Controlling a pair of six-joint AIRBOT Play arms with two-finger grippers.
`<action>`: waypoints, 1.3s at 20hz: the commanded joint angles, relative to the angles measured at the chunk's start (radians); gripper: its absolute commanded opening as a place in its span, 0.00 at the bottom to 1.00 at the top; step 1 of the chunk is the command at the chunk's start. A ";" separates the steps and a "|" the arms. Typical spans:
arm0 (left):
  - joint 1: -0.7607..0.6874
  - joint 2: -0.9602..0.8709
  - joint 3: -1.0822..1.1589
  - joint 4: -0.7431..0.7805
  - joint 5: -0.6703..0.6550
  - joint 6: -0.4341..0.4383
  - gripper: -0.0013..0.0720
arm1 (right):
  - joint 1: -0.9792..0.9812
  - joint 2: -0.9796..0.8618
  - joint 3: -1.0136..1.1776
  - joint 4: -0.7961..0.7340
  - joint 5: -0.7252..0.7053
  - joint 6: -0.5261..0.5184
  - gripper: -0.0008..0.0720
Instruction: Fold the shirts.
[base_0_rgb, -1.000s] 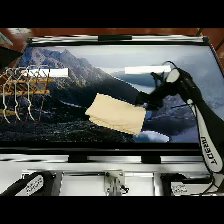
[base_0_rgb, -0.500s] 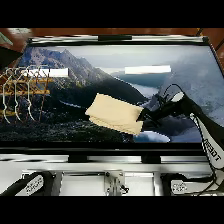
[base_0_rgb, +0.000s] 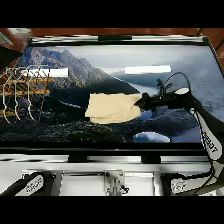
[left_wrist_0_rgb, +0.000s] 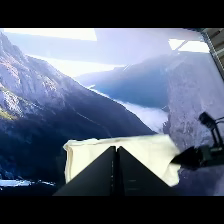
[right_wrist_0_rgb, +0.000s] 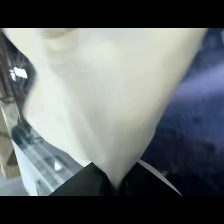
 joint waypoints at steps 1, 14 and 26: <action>0.000 0.000 0.000 0.000 0.000 -0.001 0.06 | -0.086 -0.003 0.207 0.007 -0.006 0.026 0.10; 0.000 -0.003 0.000 0.000 0.000 -0.027 0.06 | -0.824 0.081 0.383 -0.765 0.357 0.364 0.10; -0.131 -0.074 -0.003 0.000 0.060 -0.022 0.06 | -0.912 0.515 -0.366 -0.938 0.247 0.438 0.10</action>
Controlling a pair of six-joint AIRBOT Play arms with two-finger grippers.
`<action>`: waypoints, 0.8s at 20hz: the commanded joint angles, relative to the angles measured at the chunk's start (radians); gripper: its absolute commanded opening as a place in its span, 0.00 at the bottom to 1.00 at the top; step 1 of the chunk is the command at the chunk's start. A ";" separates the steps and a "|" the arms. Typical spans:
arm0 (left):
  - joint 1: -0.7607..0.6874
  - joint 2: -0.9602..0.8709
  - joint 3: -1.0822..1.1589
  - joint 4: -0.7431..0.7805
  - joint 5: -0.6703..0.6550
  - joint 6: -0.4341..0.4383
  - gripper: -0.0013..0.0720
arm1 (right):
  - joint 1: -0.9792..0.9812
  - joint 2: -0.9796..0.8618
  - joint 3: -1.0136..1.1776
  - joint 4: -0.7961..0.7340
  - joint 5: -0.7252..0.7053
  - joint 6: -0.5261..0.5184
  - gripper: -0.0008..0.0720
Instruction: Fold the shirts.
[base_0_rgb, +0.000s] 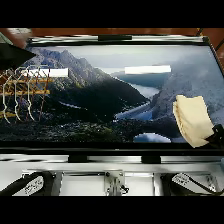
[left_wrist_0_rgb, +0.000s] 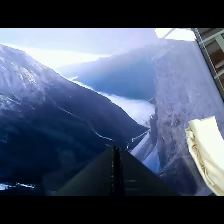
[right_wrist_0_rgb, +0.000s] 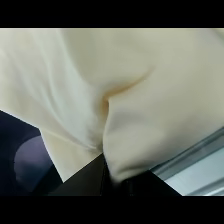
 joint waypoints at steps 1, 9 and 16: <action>-0.023 -0.016 0.000 0.000 0.015 0.003 0.06 | -0.005 0.141 -0.190 -0.098 -0.063 0.047 0.10; -0.023 -0.015 0.000 0.000 0.011 0.003 0.06 | -0.005 0.180 -0.292 -0.171 -0.177 0.016 0.10; -0.023 -0.015 0.000 0.000 0.011 0.003 0.06 | -0.005 0.180 -0.292 -0.227 -0.120 0.015 0.74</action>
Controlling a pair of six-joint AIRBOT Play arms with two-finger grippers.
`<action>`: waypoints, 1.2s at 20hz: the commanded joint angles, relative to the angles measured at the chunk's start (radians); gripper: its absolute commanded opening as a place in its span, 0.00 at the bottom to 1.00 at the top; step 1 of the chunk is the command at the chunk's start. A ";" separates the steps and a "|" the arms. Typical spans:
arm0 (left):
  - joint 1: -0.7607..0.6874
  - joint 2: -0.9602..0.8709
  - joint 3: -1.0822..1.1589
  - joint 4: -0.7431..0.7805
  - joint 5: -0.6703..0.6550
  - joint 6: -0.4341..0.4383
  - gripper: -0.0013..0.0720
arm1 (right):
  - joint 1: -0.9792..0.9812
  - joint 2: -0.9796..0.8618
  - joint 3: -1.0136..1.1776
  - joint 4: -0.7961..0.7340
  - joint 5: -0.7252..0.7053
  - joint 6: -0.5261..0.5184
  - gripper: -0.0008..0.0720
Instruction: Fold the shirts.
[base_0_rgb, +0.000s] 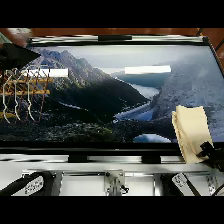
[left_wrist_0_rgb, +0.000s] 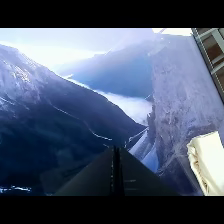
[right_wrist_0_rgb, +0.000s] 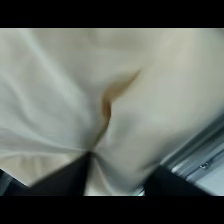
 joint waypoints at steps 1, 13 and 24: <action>0.000 -0.001 0.000 0.000 0.000 0.000 0.06 | 0.000 0.002 0.001 -0.028 0.068 -0.050 0.74; -0.028 -0.033 0.000 0.043 0.005 0.124 0.06 | 0.252 -0.011 0.617 0.040 0.206 -0.111 0.73; -0.491 -0.274 0.000 1.010 -0.226 -0.266 0.74 | 1.066 -0.512 1.035 0.171 0.280 0.116 0.81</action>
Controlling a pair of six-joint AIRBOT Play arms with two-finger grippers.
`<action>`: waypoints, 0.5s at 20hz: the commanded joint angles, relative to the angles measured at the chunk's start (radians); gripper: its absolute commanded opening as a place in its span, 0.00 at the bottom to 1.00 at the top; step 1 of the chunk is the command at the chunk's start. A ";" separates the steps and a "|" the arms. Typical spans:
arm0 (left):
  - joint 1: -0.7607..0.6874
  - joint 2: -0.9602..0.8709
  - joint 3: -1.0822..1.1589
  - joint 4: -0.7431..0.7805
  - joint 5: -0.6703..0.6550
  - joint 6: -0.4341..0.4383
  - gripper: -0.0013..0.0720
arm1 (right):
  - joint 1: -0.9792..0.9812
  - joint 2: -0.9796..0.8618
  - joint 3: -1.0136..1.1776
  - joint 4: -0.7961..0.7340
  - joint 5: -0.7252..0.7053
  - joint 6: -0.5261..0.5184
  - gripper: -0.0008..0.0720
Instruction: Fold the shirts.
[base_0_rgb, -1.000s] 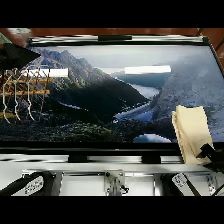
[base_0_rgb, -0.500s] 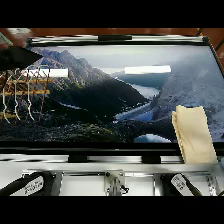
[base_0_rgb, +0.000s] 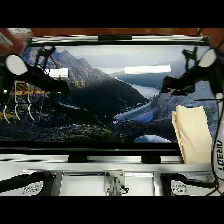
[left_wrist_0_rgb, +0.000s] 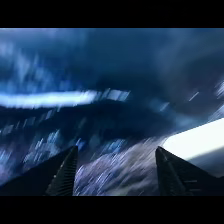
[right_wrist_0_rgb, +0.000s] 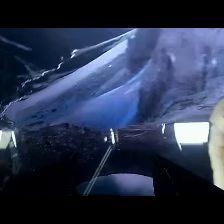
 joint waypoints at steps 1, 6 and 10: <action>-0.095 -0.064 0.000 0.204 -0.087 -0.089 0.74 | 0.101 -0.082 0.058 0.020 0.066 0.036 0.81; -0.097 -0.068 0.000 0.204 -0.074 -0.089 0.74 | 0.101 -0.066 0.058 0.031 0.068 0.033 0.81; -0.098 -0.068 0.000 0.203 -0.038 -0.089 0.74 | 0.100 -0.066 0.058 0.031 0.066 0.034 0.81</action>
